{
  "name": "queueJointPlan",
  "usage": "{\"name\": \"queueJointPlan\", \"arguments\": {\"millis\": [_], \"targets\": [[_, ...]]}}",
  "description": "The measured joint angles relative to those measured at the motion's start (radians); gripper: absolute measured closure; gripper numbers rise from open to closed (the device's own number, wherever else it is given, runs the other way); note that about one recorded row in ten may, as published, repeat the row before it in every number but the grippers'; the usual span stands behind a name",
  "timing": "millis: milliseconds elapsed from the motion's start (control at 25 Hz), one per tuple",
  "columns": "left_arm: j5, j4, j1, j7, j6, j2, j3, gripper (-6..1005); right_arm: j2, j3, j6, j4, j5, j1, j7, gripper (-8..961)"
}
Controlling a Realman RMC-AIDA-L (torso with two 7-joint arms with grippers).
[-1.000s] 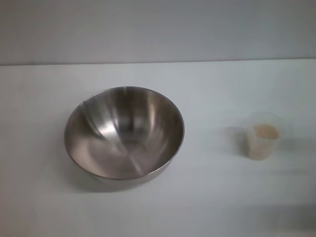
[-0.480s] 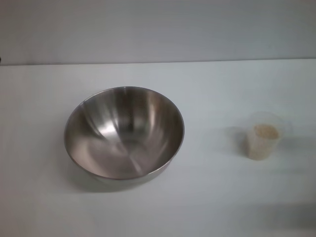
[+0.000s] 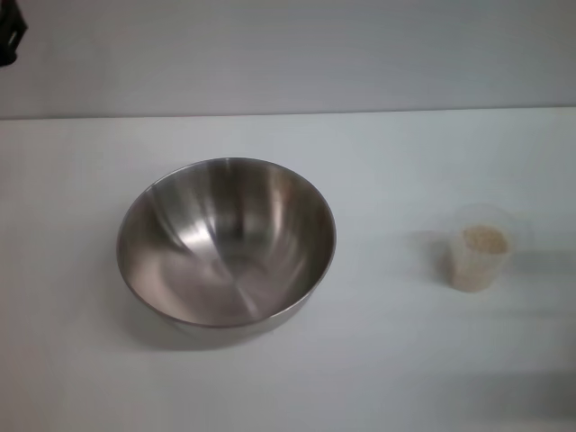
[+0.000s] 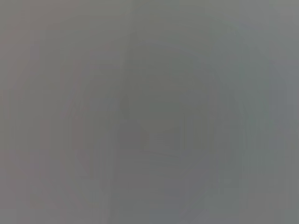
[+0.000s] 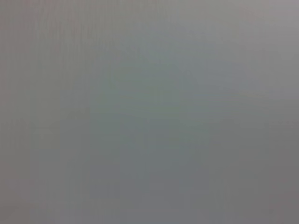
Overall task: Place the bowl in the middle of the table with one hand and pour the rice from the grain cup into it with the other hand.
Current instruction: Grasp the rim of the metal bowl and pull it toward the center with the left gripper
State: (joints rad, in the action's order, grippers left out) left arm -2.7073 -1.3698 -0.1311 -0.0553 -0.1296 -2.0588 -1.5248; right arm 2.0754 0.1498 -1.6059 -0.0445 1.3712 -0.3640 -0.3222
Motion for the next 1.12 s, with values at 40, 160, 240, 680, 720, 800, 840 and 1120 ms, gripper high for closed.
{"name": "queueJointPlan", "arguments": {"millis": [40, 160, 240, 680, 720, 800, 840, 1120], "targets": [[-0.002, -0.056, 0.003, 0.0, 0.097, 0.0, -0.014, 385, 0.0, -0.001, 0.0, 0.0, 0.0, 0.0, 0.0, 336], [-0.001, -0.259, 0.005, 0.0, 0.478, 0.0, -0.082, 390, 0.0, -0.001, 0.0, 0.0, 0.0, 0.0, 0.0, 336], [-0.001, -0.3, 0.004, -0.001, 0.566, 0.0, -0.095, 393, 0.0, -0.002, 0.0, 0.0, 0.0, 0.0, 0.0, 336], [0.011, -0.55, -0.035, -0.064, 1.232, -0.004, -0.152, 412, -0.001, -0.004, 0.0, -0.011, 0.006, -0.013, 0.0, 337], [0.014, -0.55, -0.041, -0.064, 1.254, -0.005, -0.151, 414, -0.001, -0.004, 0.0, -0.013, 0.006, -0.014, 0.0, 337], [0.02, -0.542, -0.061, -0.06, 1.322, -0.006, -0.147, 417, -0.001, -0.004, 0.0, -0.014, 0.006, -0.015, 0.0, 337], [0.022, -0.538, -0.065, -0.059, 1.338, -0.007, -0.146, 419, -0.001, -0.004, 0.0, -0.015, 0.006, -0.016, 0.0, 337], [0.045, -0.478, -0.086, -0.051, 1.381, -0.009, -0.132, 431, -0.002, -0.004, 0.0, -0.023, 0.006, -0.022, 0.0, 337]]}}
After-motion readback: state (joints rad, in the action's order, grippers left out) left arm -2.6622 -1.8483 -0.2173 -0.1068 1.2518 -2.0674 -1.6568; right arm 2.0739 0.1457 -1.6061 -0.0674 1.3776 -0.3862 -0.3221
